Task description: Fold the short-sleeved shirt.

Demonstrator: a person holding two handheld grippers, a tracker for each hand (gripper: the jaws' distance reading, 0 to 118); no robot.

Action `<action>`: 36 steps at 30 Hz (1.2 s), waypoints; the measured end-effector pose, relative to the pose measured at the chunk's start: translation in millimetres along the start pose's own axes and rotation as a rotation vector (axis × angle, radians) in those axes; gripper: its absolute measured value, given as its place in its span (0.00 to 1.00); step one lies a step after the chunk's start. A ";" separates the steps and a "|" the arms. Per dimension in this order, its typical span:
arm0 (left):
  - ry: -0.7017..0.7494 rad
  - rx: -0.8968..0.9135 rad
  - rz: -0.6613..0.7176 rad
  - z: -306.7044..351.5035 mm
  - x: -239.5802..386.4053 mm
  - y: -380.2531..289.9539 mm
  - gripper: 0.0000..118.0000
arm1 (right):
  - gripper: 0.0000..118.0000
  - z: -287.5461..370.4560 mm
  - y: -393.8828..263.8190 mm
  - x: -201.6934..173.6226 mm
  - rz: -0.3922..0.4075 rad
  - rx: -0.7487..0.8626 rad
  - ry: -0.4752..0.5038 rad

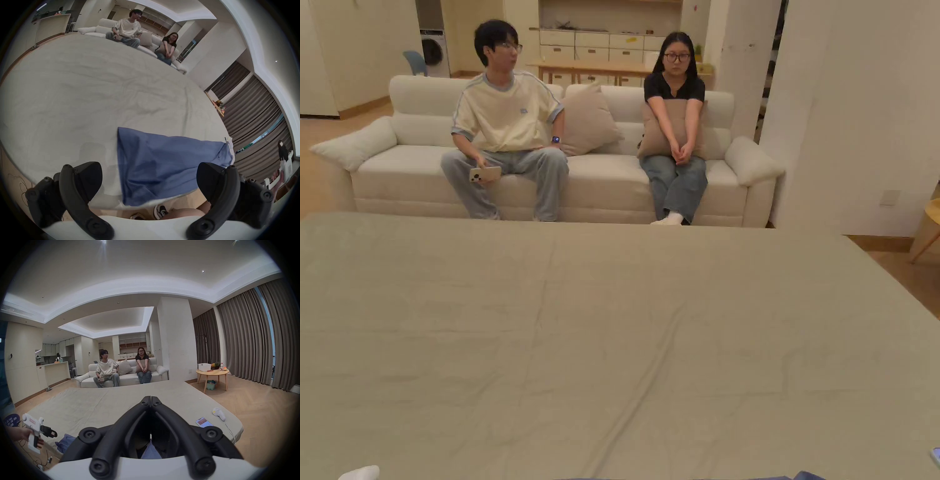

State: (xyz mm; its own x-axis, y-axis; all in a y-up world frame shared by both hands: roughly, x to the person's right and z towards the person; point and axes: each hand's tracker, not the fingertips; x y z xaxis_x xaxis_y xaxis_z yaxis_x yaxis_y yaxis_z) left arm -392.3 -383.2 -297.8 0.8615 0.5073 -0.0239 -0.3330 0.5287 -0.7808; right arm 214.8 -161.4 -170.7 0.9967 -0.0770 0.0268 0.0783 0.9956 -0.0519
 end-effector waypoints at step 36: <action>0.169 0.143 0.102 55.5 -52.7 26.7 0.04 | 0.00 -21.8 -26.0 -29.7 0.052 -0.109 0.101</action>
State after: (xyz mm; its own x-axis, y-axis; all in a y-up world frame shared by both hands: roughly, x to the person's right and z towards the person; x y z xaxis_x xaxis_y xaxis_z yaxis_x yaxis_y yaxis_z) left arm -467.9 -358.0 -282.7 0.8686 0.4480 -0.2116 -0.4618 0.5775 -0.6732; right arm 183.7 -186.2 -191.9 0.9962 -0.0363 -0.0788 0.0234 0.9871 -0.1583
